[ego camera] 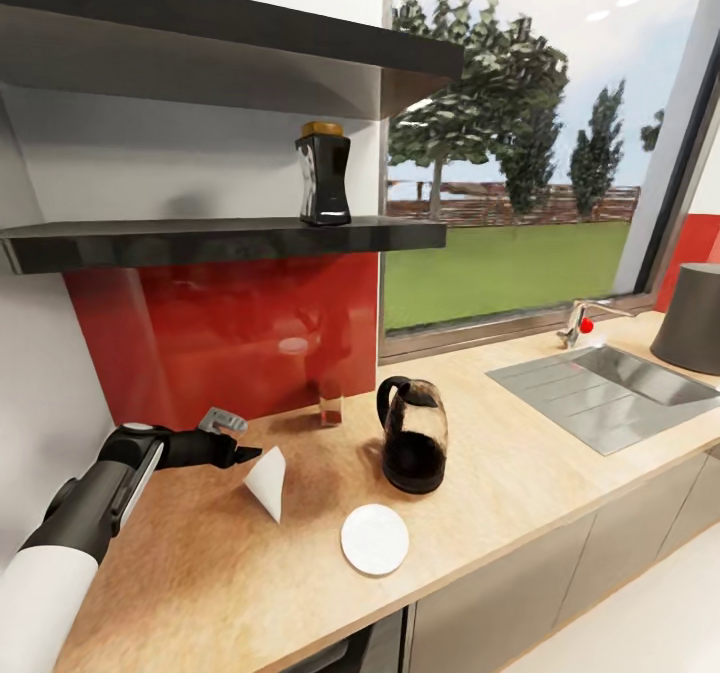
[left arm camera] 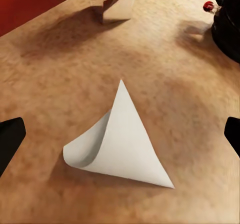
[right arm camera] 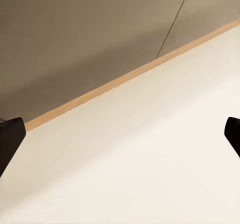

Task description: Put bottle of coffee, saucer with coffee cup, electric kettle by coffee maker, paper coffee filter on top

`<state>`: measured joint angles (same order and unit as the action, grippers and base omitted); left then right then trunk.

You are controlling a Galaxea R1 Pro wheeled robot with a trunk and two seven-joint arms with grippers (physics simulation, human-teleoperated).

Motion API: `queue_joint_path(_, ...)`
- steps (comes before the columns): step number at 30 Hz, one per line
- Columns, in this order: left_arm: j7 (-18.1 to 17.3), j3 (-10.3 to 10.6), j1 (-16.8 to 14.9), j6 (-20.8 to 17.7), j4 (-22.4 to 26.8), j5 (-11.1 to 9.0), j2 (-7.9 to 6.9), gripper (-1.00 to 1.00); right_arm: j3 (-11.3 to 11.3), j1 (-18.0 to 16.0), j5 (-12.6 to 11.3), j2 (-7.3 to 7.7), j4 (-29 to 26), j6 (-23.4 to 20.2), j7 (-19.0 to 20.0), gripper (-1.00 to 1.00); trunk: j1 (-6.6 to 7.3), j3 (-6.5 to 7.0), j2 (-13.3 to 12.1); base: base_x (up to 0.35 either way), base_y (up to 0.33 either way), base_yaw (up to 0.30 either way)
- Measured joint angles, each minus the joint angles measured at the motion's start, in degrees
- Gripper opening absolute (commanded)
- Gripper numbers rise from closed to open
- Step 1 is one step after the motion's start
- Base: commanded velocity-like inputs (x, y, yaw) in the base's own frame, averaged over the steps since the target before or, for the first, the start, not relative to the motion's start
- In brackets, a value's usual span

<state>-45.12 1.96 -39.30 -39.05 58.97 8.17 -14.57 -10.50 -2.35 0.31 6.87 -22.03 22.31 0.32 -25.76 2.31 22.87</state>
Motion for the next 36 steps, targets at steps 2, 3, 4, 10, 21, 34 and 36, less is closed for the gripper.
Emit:
queue_joint_path(2, 0.00, 0.02, 0.02, 0.05, -0.03, -0.02, 0.00, 1.00, 0.00, 0.00, 0.00, 0.00, 0.02, 0.00, 0.00, 1.00, 0.00, 0.00, 0.00, 0.010, 0.002, 0.000)
queue_joint_path(3, 0.00, 0.02, 0.03, 0.07, -0.03, -0.04, 0.00, 1.00, 0.00, 0.00, 0.00, 0.00, 0.03, 0.00, 0.00, 1.00, 0.00, 0.00, 0.00, 0.029, 0.001, 0.000)
queue_joint_path(4, 0.00, 0.03, 0.03, 0.08, -0.04, -0.05, 0.00, 1.00, 0.00, 0.00, 0.00, 0.00, 0.02, 0.00, 0.00, 1.00, 0.00, 0.00, 0.00, 0.057, 0.001, 0.000)
queue_joint_path(10, 0.00, 0.03, 0.04, 0.17, -0.05, -0.08, 0.00, 1.00, 0.00, 0.00, 0.00, 0.00, 0.04, 0.00, 0.00, 1.00, 0.02, 0.00, 0.00, 0.168, 0.000, 0.000)
queue_joint_path(21, 0.00, 3.81, 0.12, 0.10, -0.14, -0.23, 0.62, 1.00, -0.09, 0.02, -0.07, 0.00, -0.01, 0.00, -0.02, 1.00, 0.00, 0.01, 0.00, 0.035, 0.000, -0.029)
queue_joint_path(34, -0.15, 4.42, 0.13, 0.10, -0.22, -0.18, 0.09, 1.00, -0.09, 0.00, -0.01, 0.00, 0.00, 0.00, -0.08, 1.00, 0.00, 0.09, 0.00, 0.000, 0.000, -0.072)
queue_joint_path(36, -0.20, 4.39, 0.13, 0.11, -0.55, -0.15, 0.00, 1.00, -0.09, 0.00, -0.01, 0.00, 0.00, 0.00, -0.08, 1.00, 0.00, 0.09, 0.00, 0.000, 0.000, -0.004)
